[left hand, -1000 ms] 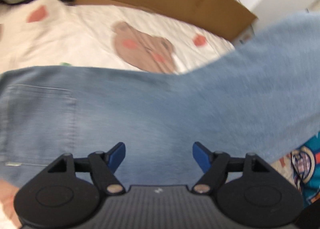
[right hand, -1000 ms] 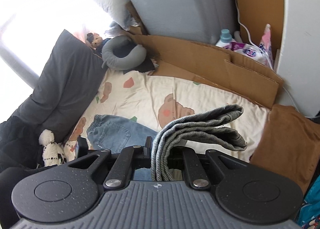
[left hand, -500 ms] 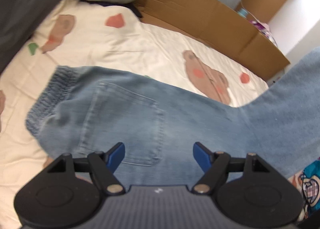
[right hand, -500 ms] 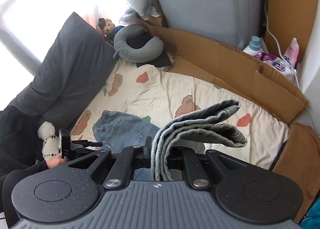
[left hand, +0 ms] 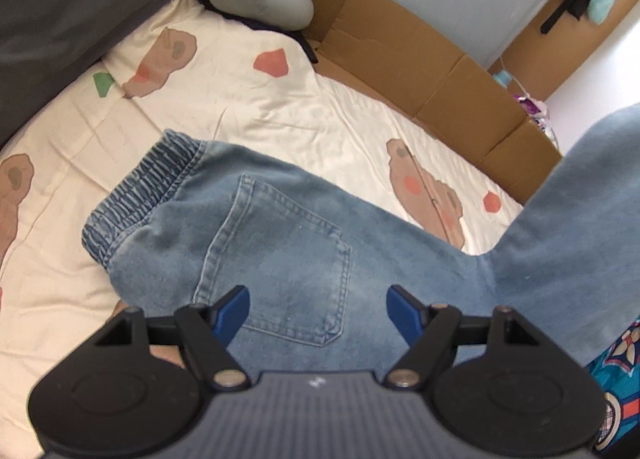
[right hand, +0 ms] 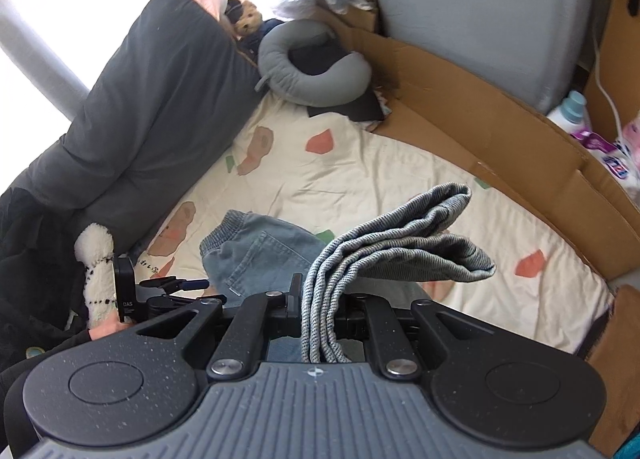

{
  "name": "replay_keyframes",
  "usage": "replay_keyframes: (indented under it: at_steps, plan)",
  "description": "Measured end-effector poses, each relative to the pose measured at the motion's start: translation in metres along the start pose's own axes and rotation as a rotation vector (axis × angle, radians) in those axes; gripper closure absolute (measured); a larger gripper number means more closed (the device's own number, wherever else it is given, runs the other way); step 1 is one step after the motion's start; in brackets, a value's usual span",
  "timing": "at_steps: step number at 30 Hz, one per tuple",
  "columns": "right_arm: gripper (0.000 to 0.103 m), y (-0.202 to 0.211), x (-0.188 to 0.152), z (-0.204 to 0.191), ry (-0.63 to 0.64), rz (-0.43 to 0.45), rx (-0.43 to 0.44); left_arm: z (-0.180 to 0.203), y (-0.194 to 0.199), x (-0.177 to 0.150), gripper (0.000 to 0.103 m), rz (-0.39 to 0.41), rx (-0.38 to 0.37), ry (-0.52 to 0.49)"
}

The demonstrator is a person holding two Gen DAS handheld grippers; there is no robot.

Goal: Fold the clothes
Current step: 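Open the left gripper off the jeans while the right gripper holds the hems over the waistband, then lower the held leg hems onto the waistband and open the right gripper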

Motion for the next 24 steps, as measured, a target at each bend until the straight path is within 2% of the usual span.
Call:
replay_keyframes:
  at_steps: [8, 24]
  plan:
    - [0.094, -0.05, 0.008, -0.023, 0.008, -0.048, 0.012, -0.01, 0.005, 0.001, 0.025, 0.023, -0.005, 0.021]
    - [0.094, -0.162, 0.002, -0.05, -0.042, -0.149, 0.017, -0.044, 0.01, 0.004, 0.025, 0.104, -0.006, 0.138]
Point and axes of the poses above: each gripper's, at about its wrist camera, not at the fingertips, and y roughly against the way its jaws point, z to its right, x to its top, the point moved 9 cm from there along -y, roughly the way its jaws point, and after that the axes turned 4 degrees about -x, right-handed, at the moved point
